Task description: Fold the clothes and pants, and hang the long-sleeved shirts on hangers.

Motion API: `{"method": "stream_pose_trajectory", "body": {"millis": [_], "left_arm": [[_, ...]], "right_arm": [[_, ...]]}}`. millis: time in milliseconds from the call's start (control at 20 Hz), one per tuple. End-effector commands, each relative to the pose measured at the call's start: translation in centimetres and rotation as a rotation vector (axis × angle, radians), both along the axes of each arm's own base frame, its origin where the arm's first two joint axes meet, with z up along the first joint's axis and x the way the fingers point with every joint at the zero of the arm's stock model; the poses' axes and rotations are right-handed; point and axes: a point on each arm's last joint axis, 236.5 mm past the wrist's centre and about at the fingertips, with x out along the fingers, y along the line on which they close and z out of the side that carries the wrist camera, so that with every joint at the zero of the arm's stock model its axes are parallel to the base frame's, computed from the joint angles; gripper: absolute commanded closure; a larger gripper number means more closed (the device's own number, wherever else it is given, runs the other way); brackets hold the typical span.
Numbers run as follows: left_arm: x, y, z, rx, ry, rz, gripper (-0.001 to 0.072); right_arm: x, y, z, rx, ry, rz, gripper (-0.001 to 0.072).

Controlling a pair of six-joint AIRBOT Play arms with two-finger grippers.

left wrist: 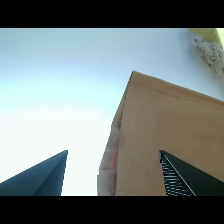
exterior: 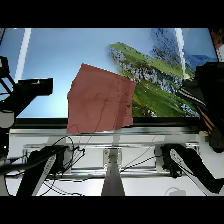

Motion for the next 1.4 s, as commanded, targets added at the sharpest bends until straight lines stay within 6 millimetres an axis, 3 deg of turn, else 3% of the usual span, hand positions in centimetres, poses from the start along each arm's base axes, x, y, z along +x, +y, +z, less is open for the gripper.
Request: {"method": "stream_pose_trajectory", "body": {"millis": [0, 650, 900, 1000, 1050, 1150, 1200, 1250, 1350], "left_arm": [[0.0, 0.0, 0.0, 0.001, -0.001, 0.0, 0.0055], [0.0, 0.0, 0.0, 0.0, -0.001, 0.0, 0.0055], [0.0, 0.0, 0.1, 0.0, -0.005, 0.001, 0.0054], [0.0, 0.0, 0.1, 0.001, -0.004, 0.001, 0.0054], [0.0, 0.1, 0.0, 0.003, 0.0, 0.001, 0.0055], [-0.3, 0.0, -0.5, 0.01, 0.023, -0.005, 0.0069], [-0.6, 0.0, -0.9, 0.018, 0.042, -0.009, 0.0148], [-0.8, 0.2, -1.4, 0.032, 0.063, -0.012, 0.0298], [-1.1, 0.2, -2.3, 0.038, 0.088, -0.015, 0.0527]], "right_arm": [[0.0, 0.0, 0.0, 0.0, 0.0, 0.001, 0.0692], [0.0, 0.1, 0.0, 0.001, -0.001, 0.002, 0.0692], [2.9, -0.5, 2.2, -0.017, -0.15, -0.015, 0.0692], [3.7, -2.2, 2.2, -0.14, -0.17, 0.026, 0.0693], [3.9, -3.2, 1.5, -0.217, -0.143, 0.06, 0.0693], [4.2, -4.9, -1.9, -0.256, -0.04, 0.073, 0.0693], [4.1, -5.4, -4.5, -0.229, 0.033, 0.061, 0.0694], [3.7, -5.4, -7.3, -0.189, 0.107, 0.057, 0.0694], [2.1, -3.8, -13.7, -0.06, 0.272, 0.069, 0.0694]]}}
